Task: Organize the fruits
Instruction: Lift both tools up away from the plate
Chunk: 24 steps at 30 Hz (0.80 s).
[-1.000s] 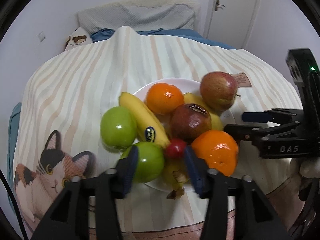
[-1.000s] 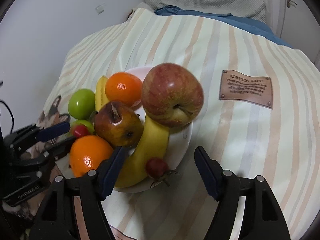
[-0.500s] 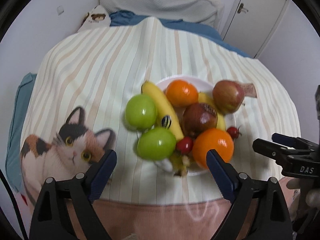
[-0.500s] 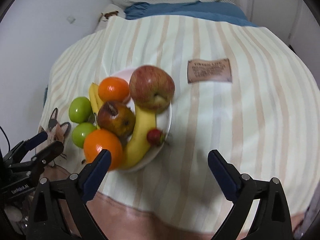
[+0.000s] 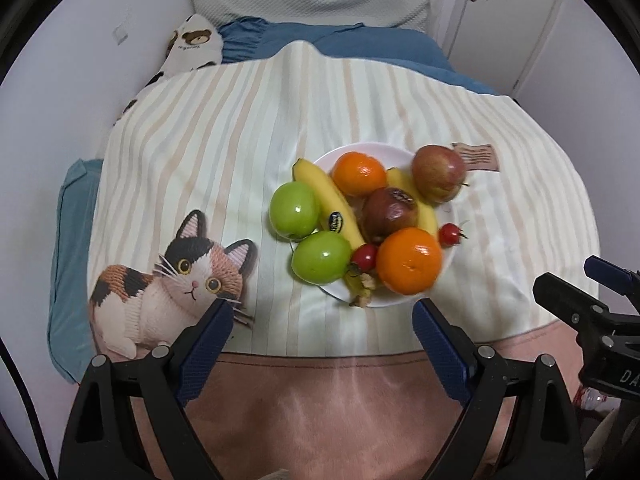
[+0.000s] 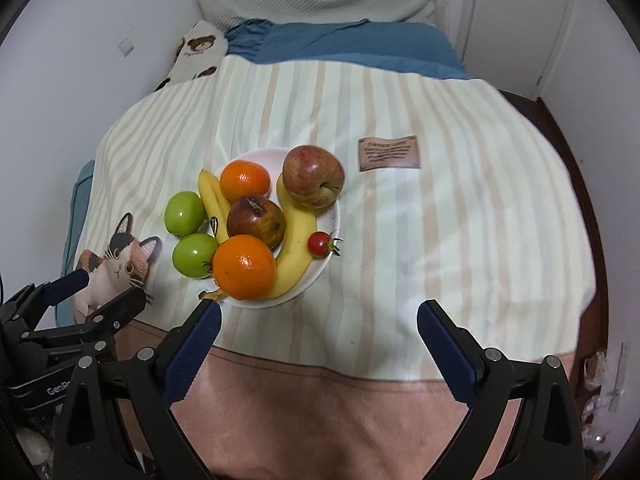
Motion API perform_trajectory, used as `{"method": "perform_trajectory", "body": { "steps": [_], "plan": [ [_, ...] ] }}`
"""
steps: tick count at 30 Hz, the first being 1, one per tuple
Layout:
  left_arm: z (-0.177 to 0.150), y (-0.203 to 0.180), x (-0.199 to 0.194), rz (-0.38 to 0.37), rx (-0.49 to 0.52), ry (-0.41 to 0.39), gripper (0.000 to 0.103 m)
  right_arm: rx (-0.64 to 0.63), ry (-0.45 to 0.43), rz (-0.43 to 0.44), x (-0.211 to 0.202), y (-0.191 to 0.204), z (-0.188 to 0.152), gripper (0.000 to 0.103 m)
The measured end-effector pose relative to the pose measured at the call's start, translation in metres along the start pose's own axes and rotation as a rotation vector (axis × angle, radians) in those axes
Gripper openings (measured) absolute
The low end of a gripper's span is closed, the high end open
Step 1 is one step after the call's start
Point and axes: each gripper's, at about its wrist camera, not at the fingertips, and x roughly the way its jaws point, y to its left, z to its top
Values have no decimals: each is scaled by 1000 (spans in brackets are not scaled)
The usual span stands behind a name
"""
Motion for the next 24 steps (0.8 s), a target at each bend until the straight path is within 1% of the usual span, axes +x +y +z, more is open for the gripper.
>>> {"method": "perform_trajectory", "body": {
  "steps": [4, 8, 10, 15, 20, 24],
  "plan": [
    [-3, -8, -23, -11, 19, -8, 92, 36, -24, -12, -25, -5, -7, 100],
    [-8, -14, -52, -28, 12, -20, 92, 48, -55, -13, -56, -7, -14, 100],
    [-10, -16, -70, -46, 3, -30, 92, 50, -75, -8, -76, -8, -18, 101],
    [-17, -22, -118, -62, 5, -74, 92, 47, -136, 1, -132, -5, -28, 102],
    [-27, -24, -166, -43, -3, -133, 92, 40, -204, 10, -186, 1, -38, 102],
    [-35, -20, -191, -17, -14, -161, 92, 36, -232, 16, -220, 8, -47, 102]
  ]
}}
